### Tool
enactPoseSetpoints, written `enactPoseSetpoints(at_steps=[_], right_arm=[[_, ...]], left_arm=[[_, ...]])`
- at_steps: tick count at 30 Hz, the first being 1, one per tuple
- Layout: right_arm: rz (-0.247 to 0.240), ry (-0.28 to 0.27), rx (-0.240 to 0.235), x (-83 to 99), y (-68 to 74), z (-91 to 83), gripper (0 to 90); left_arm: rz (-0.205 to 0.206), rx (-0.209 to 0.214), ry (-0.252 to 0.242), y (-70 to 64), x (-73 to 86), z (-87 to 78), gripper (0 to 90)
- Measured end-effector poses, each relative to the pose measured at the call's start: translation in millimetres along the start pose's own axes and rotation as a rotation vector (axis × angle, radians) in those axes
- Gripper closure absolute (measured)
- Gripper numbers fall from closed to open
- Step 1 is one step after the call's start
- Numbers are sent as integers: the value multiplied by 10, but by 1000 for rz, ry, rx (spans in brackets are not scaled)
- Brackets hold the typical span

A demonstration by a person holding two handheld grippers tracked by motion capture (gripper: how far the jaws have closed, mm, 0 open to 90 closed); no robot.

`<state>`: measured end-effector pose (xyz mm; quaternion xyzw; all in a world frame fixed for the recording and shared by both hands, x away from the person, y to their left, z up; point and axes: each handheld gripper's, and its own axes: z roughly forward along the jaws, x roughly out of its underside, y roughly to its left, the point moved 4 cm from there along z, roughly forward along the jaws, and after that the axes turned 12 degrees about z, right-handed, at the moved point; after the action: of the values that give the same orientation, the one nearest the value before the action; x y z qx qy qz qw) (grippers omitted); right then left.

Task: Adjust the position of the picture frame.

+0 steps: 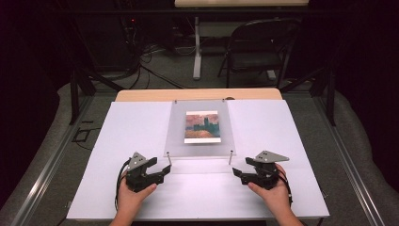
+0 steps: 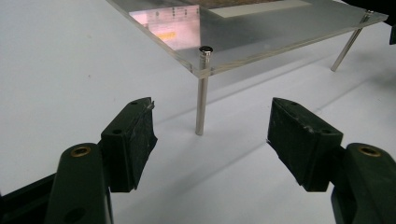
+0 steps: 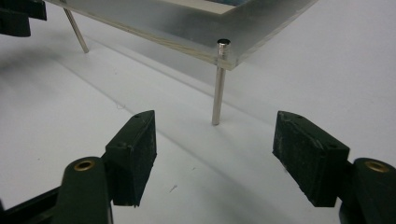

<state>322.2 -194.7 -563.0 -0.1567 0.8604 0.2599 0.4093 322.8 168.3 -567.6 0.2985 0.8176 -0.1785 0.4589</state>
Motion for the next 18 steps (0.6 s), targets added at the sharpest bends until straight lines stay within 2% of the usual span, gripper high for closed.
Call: enactPoseSetpoints(at_steps=[4,12,15,18], right_arm=[[2,4,-5,13,-50,-61,304],[45,-5,4,2,-161,-135,333],[49,-15,18,-1,-203,-164,343],[48,-18,34,-10,-242,-204,355]], left_arm=[[6,-6,7,29,28,-70,313],[-39,-19,-13,163,64,-212,327],[-62,-21,-25,212,64,-243,332],[-66,-28,-25,249,65,-257,331]])
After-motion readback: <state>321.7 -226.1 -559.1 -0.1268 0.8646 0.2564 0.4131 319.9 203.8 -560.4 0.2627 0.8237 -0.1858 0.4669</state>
